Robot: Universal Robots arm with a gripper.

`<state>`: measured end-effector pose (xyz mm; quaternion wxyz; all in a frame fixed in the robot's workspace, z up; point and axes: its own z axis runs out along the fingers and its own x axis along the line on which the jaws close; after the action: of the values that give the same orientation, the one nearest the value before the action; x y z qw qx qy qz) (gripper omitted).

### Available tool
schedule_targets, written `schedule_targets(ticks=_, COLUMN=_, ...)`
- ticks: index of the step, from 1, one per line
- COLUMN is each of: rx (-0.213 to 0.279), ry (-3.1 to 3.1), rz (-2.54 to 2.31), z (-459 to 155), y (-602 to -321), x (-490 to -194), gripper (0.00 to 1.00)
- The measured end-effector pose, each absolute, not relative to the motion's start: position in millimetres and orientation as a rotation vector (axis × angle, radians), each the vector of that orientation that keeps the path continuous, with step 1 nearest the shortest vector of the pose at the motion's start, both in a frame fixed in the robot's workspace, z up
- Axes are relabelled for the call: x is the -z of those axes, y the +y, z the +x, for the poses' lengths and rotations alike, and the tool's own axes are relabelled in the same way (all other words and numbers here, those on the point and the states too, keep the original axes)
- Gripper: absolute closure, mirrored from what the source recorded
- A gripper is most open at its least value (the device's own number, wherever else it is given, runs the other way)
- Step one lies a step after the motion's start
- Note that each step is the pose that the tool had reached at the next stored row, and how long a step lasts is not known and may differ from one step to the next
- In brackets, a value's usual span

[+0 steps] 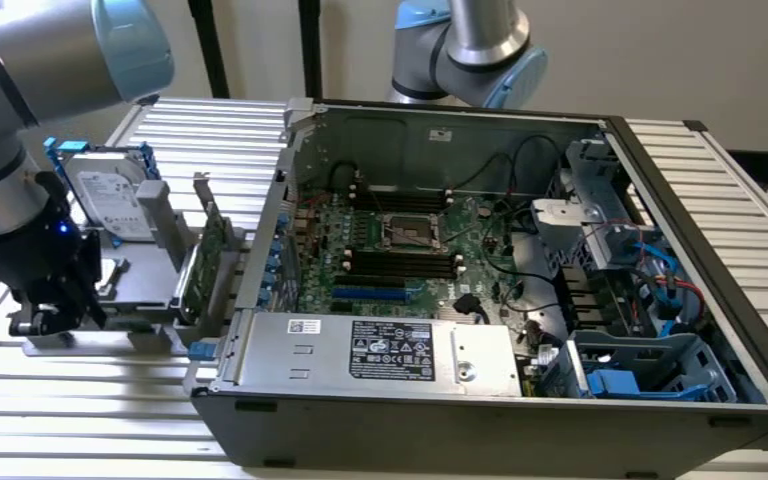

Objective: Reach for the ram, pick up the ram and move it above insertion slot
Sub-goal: 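Pick up the ram and move it above insertion slot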

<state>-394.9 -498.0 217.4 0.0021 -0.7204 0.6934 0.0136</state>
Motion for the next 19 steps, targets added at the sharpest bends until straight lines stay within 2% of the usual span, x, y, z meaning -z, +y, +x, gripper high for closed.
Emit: schedule_targets(ticks=19, rx=-0.043, ry=2.175, rz=-2.26, z=-371.2, y=-498.4, x=-303.2, gripper=0.86)
